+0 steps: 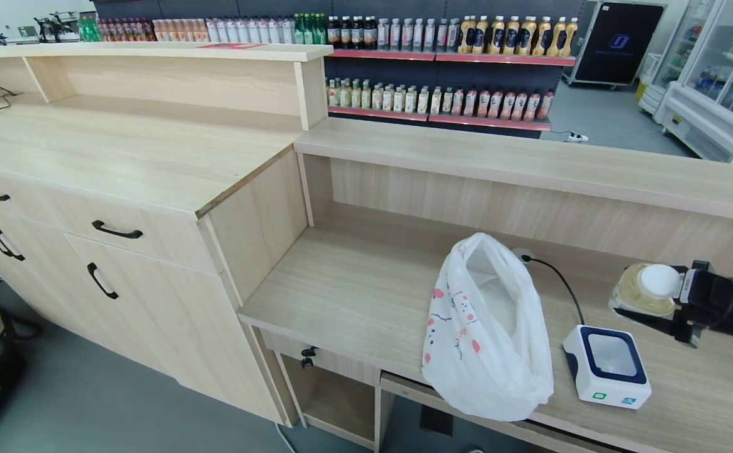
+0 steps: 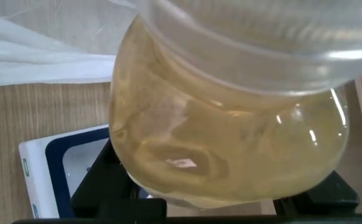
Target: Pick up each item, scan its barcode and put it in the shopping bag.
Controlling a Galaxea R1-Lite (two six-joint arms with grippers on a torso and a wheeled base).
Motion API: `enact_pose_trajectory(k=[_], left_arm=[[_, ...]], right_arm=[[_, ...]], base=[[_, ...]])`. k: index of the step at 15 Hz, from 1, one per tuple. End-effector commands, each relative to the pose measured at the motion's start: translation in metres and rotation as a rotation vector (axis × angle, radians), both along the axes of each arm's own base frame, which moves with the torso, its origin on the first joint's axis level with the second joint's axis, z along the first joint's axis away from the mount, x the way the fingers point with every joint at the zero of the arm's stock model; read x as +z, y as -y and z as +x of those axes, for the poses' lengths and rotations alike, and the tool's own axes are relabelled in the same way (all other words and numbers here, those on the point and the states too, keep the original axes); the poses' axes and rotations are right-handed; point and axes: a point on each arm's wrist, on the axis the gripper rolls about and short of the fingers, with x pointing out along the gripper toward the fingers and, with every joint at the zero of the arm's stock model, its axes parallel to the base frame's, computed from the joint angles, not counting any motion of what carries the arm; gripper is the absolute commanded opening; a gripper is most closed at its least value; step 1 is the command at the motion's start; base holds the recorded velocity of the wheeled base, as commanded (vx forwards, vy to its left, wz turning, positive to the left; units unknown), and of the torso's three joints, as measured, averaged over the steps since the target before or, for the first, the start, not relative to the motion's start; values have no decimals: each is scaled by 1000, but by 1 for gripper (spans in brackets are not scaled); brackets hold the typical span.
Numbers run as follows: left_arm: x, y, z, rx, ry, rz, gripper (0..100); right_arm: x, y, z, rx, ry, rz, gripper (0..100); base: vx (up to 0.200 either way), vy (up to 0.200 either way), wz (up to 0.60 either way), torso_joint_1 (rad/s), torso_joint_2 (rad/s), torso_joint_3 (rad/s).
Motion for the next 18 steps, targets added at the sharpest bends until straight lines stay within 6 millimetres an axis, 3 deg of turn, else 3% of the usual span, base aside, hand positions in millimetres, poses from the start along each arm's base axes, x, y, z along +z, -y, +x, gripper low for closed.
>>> enact_pose_trajectory(k=[1,18], left_arm=[[0,0,0,0,0,0,0],[0,0,0,0,0,0,0]], right_arm=[[-7,1,3,8,-19,8,0],[-39,6,18,136,7,-67,0]], base=[[0,0,0,0,0,0],[0,0,0,0,0,0]])
